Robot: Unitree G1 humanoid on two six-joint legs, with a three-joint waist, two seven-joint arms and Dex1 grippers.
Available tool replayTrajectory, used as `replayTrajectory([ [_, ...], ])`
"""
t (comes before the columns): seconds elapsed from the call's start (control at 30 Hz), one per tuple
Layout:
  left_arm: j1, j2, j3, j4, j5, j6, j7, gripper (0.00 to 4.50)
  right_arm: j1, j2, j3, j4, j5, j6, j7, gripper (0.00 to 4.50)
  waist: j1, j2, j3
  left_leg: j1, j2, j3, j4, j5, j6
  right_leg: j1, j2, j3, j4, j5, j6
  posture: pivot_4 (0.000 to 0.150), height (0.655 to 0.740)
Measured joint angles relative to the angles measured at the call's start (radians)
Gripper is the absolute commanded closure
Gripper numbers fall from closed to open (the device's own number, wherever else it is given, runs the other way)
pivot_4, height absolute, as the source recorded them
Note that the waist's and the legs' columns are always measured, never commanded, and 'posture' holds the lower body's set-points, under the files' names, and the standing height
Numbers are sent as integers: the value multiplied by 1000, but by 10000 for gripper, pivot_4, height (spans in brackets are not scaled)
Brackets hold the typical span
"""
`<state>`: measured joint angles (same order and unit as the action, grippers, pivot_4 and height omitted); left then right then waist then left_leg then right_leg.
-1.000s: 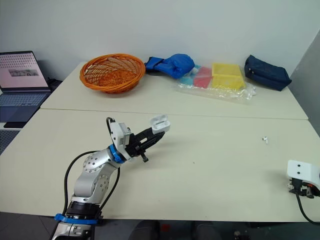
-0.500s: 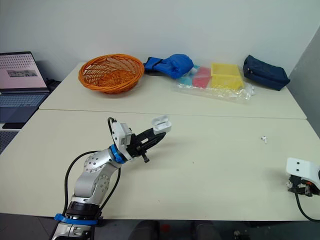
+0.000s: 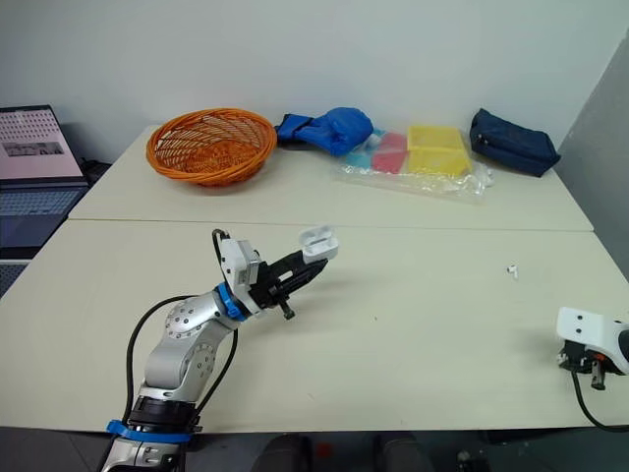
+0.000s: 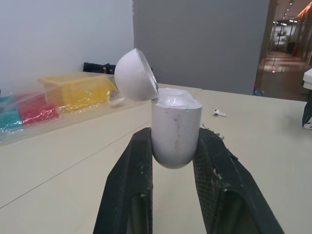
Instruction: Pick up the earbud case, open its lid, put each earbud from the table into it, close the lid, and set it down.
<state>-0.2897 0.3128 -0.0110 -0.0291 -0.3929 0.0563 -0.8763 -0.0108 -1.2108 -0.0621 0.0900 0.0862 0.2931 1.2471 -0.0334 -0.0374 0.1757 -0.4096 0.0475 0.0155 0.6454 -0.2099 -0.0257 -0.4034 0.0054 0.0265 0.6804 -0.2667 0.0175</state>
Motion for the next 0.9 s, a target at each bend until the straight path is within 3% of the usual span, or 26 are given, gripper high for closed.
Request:
replayTrajectory([
  [0.07,1,-1,2,5,0,-9,-5,37226,-102,130,-31,-169,184,204,-45,40752,-9,0,1,3,1,-2,-2,0,0,0,4,10,1,2,-2,1500,7400],
  [0.17,-14,-24,-7,29,1,-35,-9,37226,-331,409,-112,-453,536,505,-288,40752,-14,5,4,5,0,-7,-2,0,0,-1,8,12,2,4,-2,1500,7400],
  [0.27,-20,-28,-3,58,1,-58,-9,37226,-458,580,-193,-613,794,698,-567,40752,10,3,3,2,1,-5,-2,0,0,-1,9,7,0,3,-4,1500,7400],
  [0.33,-31,-45,4,100,1,-73,-5,37226,-495,751,-188,-654,887,729,-750,40752,13,3,3,-1,1,-3,-2,0,0,-3,8,9,-1,3,-4,1500,7400],
  [0.43,-64,-90,-5,127,4,-91,7,37226,-512,895,-118,-668,901,722,-920,40752,17,3,3,-9,0,-1,0,0,0,-9,6,12,-2,4,0,1500,7400],
  [0.67,-79,-104,-19,131,7,-108,16,37226,-493,1010,33,-663,759,608,-1011,40752,6,3,3,-8,-1,0,-1,0,0,-8,5,14,-3,4,2,1500,7400],
  [0.9,-106,-106,-21,132,7,-109,17,37226,-492,1031,103,-633,639,516,-1028,40752,4,3,3,-6,0,-1,-1,0,0,-8,8,13,-1,5,1,1500,7400],
])
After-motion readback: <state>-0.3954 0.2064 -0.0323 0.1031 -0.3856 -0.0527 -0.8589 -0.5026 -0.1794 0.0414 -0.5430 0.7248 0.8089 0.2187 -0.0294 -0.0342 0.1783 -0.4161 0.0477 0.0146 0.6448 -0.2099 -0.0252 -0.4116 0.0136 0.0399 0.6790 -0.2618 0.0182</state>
